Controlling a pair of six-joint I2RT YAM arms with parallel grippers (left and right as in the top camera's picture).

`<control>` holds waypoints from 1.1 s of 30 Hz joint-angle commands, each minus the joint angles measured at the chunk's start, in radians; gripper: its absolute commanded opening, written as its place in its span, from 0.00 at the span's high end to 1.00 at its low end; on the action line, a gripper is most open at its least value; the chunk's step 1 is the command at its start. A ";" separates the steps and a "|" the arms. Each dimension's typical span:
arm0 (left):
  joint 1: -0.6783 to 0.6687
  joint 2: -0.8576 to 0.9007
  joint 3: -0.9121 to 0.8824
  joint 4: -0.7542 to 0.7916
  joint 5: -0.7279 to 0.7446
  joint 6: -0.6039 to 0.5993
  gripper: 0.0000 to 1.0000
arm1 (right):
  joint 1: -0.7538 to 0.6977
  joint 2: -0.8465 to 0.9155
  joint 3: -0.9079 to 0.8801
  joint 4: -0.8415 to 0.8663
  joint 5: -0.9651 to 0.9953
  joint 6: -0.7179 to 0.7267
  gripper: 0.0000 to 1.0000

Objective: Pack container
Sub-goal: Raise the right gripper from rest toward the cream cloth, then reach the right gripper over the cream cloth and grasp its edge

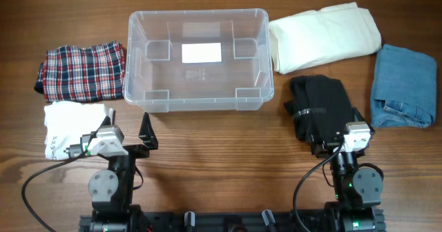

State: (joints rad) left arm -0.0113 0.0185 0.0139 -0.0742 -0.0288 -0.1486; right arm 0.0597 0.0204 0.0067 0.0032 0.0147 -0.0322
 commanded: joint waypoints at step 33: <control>-0.004 -0.005 -0.008 0.006 -0.014 -0.014 0.00 | -0.002 1.004 1.172 -0.496 0.034 0.508 0.00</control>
State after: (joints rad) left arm -0.0113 0.0193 0.0120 -0.0723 -0.0322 -0.1490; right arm 0.0597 0.8536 0.9863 -0.4328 0.0277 0.5045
